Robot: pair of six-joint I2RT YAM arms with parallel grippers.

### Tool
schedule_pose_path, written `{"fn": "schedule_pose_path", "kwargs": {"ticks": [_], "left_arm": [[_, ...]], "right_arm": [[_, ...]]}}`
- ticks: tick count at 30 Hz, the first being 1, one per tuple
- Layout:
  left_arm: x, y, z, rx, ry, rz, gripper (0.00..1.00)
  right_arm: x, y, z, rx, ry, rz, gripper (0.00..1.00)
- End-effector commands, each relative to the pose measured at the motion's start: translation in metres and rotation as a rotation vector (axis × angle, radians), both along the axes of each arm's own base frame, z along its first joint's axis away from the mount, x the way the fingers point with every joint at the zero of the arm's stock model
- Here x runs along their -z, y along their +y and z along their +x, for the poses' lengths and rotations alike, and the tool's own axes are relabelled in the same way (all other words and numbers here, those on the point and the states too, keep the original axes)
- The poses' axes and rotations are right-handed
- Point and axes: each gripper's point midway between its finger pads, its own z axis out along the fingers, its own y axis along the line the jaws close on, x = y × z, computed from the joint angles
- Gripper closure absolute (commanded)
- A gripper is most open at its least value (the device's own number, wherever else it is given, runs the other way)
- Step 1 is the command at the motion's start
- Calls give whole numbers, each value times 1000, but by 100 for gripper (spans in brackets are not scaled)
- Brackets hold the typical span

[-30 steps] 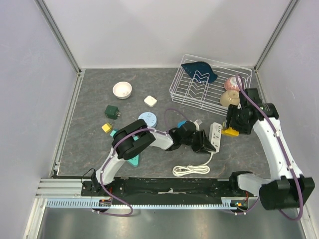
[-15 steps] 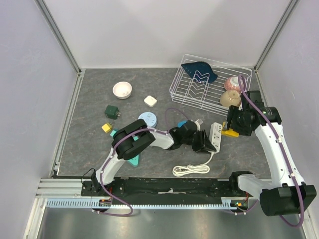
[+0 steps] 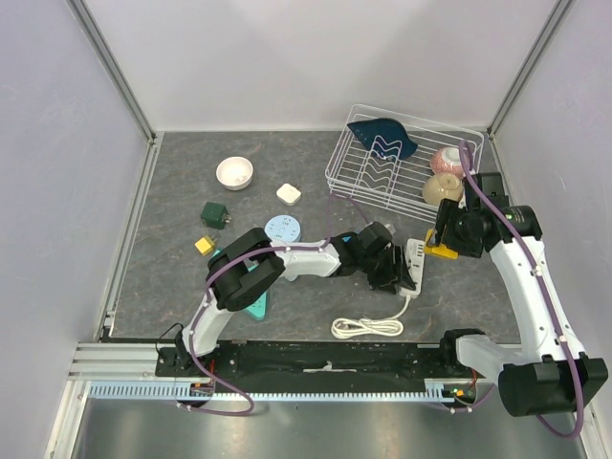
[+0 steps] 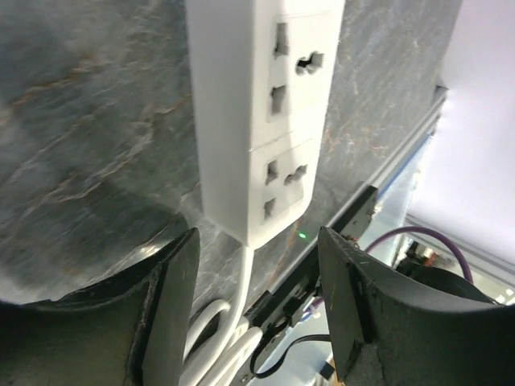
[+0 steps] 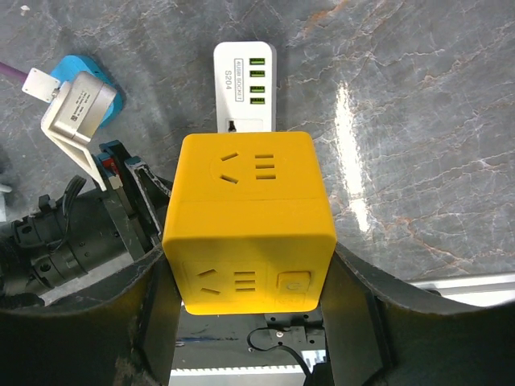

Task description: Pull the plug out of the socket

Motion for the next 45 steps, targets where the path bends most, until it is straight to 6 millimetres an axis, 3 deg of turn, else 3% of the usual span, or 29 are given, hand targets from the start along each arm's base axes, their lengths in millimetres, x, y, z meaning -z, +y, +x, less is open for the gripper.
{"fn": "schedule_pose_path", "kwargs": {"ticks": [1,5,10,13,14,16,17,18,19,20,22,23,25,26,29,30,31,36,41,45], "left_arm": [[-34,20,20,-34,-108,74,33],[-53,45,39,-112,-146,78,31],[-104,86,67,-206,-224,-24,28],[-117,126,83,-256,-267,19,23],[-120,138,85,-270,-280,32,7],[-114,169,91,-308,-304,87,4],[-135,181,90,-330,-344,57,1],[-130,197,92,-355,-347,78,1],[-136,209,91,-364,-378,91,1],[-153,220,90,-384,-420,71,0],[-158,245,92,-424,-479,120,1],[-157,255,86,-421,-481,148,1],[-174,277,83,-444,-565,156,1],[-179,284,79,-448,-587,158,1],[-195,305,66,-458,-678,141,2],[-189,311,62,-458,-688,153,2],[-202,320,57,-475,-742,134,2],[-193,348,43,-490,-854,153,0],[-193,365,33,-476,-948,166,0],[-198,368,28,-479,-970,143,0]], "right_arm": [[-33,7,14,-17,-129,37,100],[-56,28,18,-70,-194,147,100],[-83,71,15,-178,-297,384,100],[-60,71,14,-161,-263,366,100],[-44,74,12,-170,-221,362,100],[-32,83,15,-187,-220,393,100],[-15,92,8,-209,-181,421,100],[-13,99,15,-219,-215,437,100],[-8,106,14,-211,-206,456,100],[9,119,7,-244,-169,461,99],[15,136,10,-261,-178,498,99],[31,149,2,-289,-131,505,99],[36,165,5,-317,-147,532,98],[49,178,-4,-334,-107,540,98],[63,203,-7,-372,-95,549,96],[63,211,-5,-383,-110,556,95],[67,216,-5,-390,-108,550,94],[97,249,-13,-454,-55,538,87],[119,268,-20,-490,-7,561,83],[126,269,-18,-484,-1,537,75]]}}
